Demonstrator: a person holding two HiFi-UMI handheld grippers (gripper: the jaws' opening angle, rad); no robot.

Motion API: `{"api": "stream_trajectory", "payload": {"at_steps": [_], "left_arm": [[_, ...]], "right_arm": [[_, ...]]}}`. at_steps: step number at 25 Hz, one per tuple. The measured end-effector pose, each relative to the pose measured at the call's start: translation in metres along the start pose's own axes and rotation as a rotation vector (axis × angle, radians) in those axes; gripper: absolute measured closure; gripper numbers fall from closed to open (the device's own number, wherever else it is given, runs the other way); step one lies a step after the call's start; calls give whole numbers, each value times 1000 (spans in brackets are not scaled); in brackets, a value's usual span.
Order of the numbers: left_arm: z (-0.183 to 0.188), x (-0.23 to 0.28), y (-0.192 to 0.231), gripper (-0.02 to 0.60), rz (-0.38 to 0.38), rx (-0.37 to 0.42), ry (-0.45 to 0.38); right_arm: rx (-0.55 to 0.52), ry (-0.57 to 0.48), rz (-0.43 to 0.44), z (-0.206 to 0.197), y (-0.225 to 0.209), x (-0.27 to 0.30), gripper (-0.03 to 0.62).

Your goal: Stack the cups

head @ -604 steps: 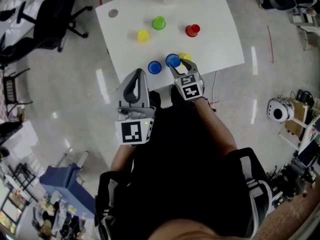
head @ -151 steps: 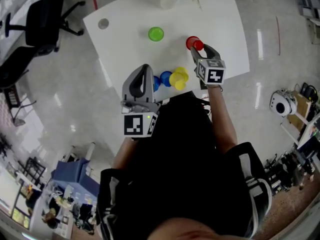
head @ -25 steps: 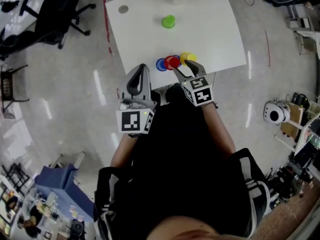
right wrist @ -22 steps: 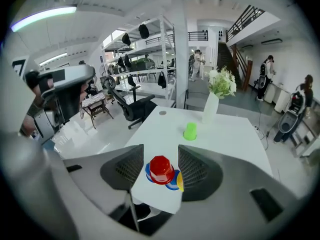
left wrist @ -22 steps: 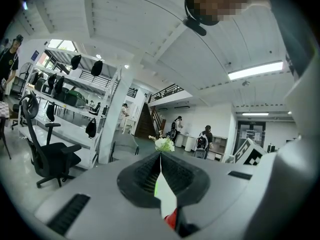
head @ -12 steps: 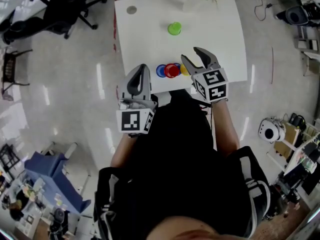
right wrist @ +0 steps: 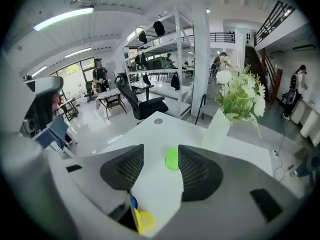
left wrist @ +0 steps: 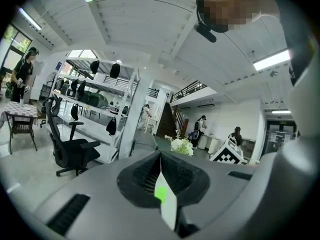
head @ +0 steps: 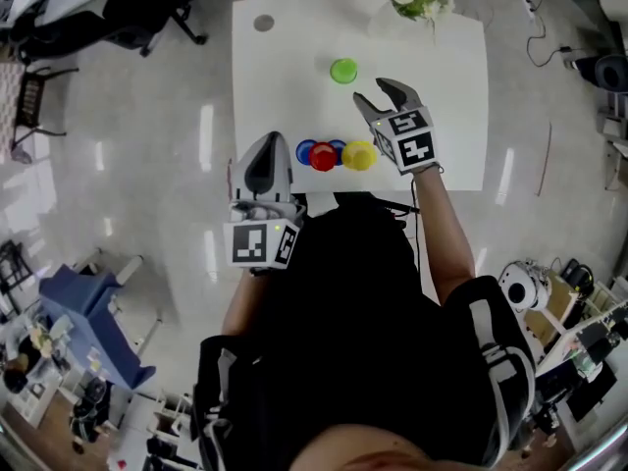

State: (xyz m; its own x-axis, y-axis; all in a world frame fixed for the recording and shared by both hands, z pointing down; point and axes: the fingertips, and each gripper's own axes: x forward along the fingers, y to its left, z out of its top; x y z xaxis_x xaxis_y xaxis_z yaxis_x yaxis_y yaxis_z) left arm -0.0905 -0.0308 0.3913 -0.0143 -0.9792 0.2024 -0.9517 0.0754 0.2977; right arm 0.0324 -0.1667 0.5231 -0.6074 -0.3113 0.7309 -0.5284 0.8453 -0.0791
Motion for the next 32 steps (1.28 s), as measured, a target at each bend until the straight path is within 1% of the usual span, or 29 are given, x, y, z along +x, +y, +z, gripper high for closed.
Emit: {"api": "stream_trajectory", "payload": {"at_steps": [6,11,15,18,22,32], "left_arm": [[-3,11,-9,560,89,-8,-4],[-11,13,-14,560,131,-16,14],[-20,13,-13,560,168,-33,32],[-22,12,-12,560,194,-39,31],[-25,12,-11,560,219,-40,34],[-23,11,-15,560,252,-28,32]], "right_arm": [[-14,47,64,-13,-20,42,362],[-45,93,67,-26,-33,79,362],[-39,125,95,-38,-35,102,358],[-37,136,98,-45,-39,116,356],[-35,154,100,-51,-43,129,356],[-43,183,112,-64,-45,149,358]]}}
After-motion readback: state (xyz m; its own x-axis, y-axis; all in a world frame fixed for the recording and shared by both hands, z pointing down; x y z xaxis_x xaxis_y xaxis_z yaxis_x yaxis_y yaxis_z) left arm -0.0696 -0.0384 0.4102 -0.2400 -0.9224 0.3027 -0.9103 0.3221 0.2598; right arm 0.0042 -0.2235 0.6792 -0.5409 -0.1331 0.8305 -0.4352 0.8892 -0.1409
